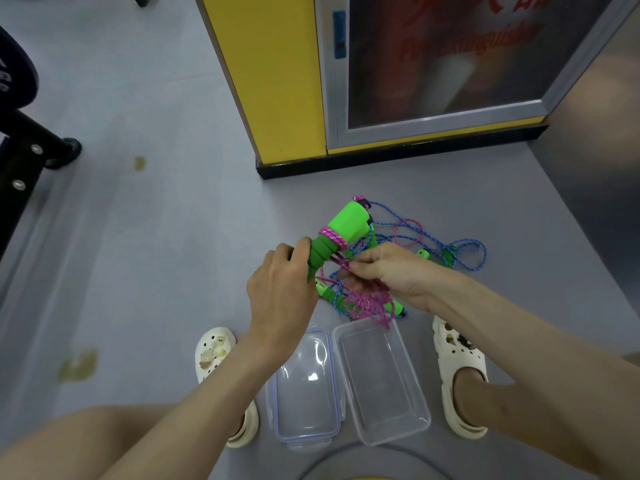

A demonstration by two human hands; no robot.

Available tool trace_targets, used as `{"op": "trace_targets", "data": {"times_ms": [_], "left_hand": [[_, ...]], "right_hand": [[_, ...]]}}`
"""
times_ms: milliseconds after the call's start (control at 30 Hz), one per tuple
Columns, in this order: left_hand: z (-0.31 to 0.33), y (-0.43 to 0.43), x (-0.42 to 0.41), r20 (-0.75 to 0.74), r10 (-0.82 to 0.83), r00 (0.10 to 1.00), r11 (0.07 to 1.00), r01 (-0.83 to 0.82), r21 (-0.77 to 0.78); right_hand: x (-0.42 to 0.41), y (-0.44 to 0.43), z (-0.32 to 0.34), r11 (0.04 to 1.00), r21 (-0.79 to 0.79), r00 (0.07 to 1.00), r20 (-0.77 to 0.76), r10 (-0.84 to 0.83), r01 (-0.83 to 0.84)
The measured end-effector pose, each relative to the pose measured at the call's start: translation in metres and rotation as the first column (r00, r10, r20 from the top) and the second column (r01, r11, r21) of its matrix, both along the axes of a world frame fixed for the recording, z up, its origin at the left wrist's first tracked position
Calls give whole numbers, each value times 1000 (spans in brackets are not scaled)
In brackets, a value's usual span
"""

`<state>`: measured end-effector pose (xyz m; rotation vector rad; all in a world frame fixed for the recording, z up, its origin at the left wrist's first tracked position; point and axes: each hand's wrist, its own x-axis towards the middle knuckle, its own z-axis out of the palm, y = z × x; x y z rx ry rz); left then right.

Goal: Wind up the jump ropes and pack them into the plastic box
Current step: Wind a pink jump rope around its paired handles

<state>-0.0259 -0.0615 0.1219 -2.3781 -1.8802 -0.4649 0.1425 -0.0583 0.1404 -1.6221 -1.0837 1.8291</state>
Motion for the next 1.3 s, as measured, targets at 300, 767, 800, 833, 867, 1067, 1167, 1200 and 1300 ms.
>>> {"op": "trace_targets", "data": {"times_ms": [300, 767, 800, 833, 867, 1067, 1167, 1200, 1300], "left_hand": [[-10, 2, 9, -150, -55, 987, 976, 85, 199], [19, 8, 4, 738, 507, 444, 670, 335, -662], [20, 6, 3, 722, 594, 355, 565, 454, -689], [21, 4, 2, 697, 649, 305, 466, 565, -681], [22, 3, 0, 682, 678, 272, 397, 646, -652], [18, 6, -1, 689, 675, 263, 453, 589, -669], [10, 7, 0, 698, 620, 359, 536, 456, -711], [9, 7, 0, 701, 599, 388, 564, 418, -713], [10, 9, 1, 715, 576, 396, 620, 359, -698]], "right_hand": [[-11, 2, 4, 986, -21, 976, -136, -169, 168], [8, 0, 0, 1000, 21, 973, -231, -7, 12], [6, 0, 0, 999, 29, 968, -248, 35, -29], [5, 0, 1, 998, 37, 966, -249, 65, -58], [3, 0, 0, 997, 39, 968, -240, 75, -68], [-2, -1, -2, 999, 5, 987, -155, -42, 44], [-1, -2, -3, 999, 27, 999, -28, -29, 29], [-1, -2, -4, 999, 38, 1000, 13, -16, 16], [0, -2, -4, 999, 43, 997, 71, 17, -20]]}}
